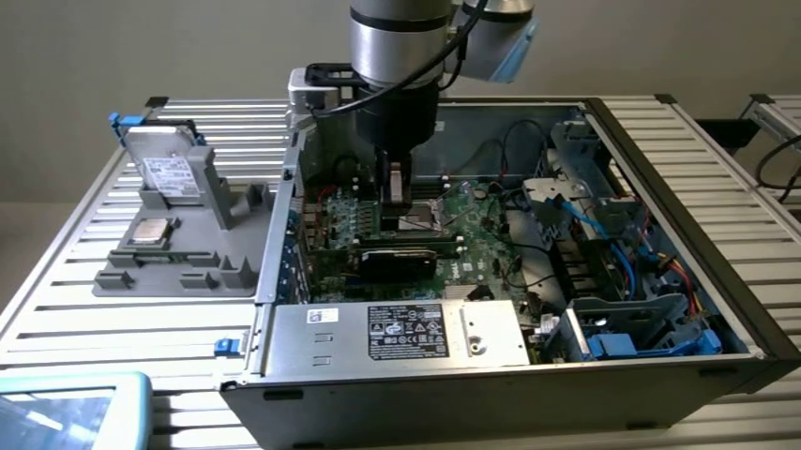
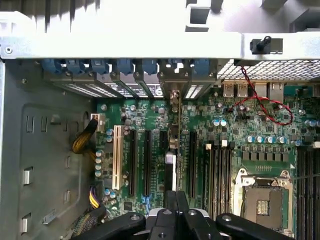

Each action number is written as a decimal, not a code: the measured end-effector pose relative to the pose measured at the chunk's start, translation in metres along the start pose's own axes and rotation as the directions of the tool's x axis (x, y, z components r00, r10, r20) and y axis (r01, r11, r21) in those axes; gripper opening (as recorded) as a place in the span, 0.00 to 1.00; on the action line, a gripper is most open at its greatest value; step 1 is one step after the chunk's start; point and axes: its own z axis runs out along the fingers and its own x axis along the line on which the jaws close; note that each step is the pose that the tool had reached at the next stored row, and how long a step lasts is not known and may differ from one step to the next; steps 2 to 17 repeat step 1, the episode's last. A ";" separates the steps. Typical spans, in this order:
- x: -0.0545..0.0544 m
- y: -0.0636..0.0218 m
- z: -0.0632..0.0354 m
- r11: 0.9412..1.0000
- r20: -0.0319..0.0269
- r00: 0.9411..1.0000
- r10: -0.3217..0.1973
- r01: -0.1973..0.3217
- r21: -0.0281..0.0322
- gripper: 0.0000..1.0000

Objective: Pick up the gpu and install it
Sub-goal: 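Press down on the gpu until it lock into place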

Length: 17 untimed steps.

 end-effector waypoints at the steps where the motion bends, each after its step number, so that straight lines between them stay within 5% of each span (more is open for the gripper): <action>1: 0.000 0.0000 0.0000 1.000 0.000 1.000 0.000 0.000 0.000 0.11; 17: 0.000 0.0000 0.0000 1.000 0.000 1.000 0.000 0.000 0.000 0.11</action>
